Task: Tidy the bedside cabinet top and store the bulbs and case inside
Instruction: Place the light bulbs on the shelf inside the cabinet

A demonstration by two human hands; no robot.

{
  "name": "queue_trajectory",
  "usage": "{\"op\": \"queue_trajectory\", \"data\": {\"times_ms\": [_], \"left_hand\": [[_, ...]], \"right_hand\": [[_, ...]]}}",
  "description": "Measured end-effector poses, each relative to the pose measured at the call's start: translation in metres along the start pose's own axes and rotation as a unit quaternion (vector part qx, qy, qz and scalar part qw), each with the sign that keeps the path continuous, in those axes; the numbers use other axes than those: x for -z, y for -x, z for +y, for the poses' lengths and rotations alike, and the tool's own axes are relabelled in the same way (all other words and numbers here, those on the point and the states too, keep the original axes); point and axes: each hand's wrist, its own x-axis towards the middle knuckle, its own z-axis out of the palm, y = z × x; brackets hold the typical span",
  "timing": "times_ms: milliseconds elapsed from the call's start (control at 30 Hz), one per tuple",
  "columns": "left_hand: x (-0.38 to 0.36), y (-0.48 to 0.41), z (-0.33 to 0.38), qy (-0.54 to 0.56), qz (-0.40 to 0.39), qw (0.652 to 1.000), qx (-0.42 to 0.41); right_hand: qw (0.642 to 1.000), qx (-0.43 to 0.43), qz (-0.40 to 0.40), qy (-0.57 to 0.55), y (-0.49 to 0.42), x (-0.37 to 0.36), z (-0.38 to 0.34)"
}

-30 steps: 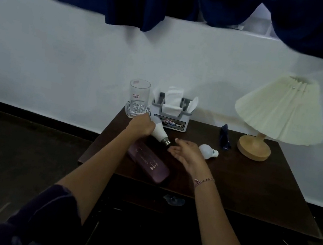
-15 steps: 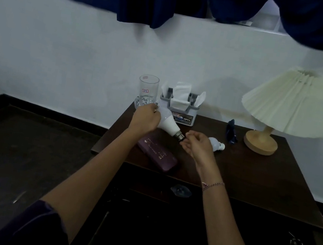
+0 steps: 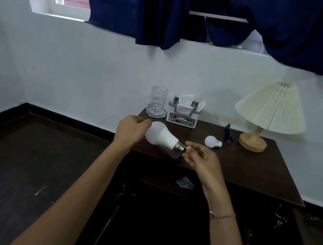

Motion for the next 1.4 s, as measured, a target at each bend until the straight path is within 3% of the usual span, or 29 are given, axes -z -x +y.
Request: {"op": "queue_trajectory", "data": {"times_ms": [100,367,600,800,1133,1400], "left_hand": [[0.008,0.023,-0.012,0.057,-0.033,0.996,0.057],[-0.011,0.049,-0.064,0.047,-0.053,0.991,0.112],[-0.062,0.032,-0.125,0.029,-0.116,0.974,0.192],[-0.102,-0.005,-0.158,0.002,-0.152,0.954,0.258],[-0.137,-0.051,-0.173,0.008,-0.125,0.959,0.254],[-0.143,-0.056,-0.175,0.017,-0.143,0.956,0.257]], "right_hand": [[1.000,-0.025,-0.018,0.006,0.020,-0.002,0.021],[0.996,-0.074,-0.022,0.042,0.039,-0.004,0.083],[0.983,-0.134,-0.018,0.123,0.014,-0.004,0.134],[0.969,-0.150,-0.072,0.182,-0.033,-0.009,0.170],[0.961,-0.190,-0.108,0.166,-0.088,-0.019,0.197],[0.967,-0.190,-0.079,0.152,-0.093,-0.024,0.207]]}}
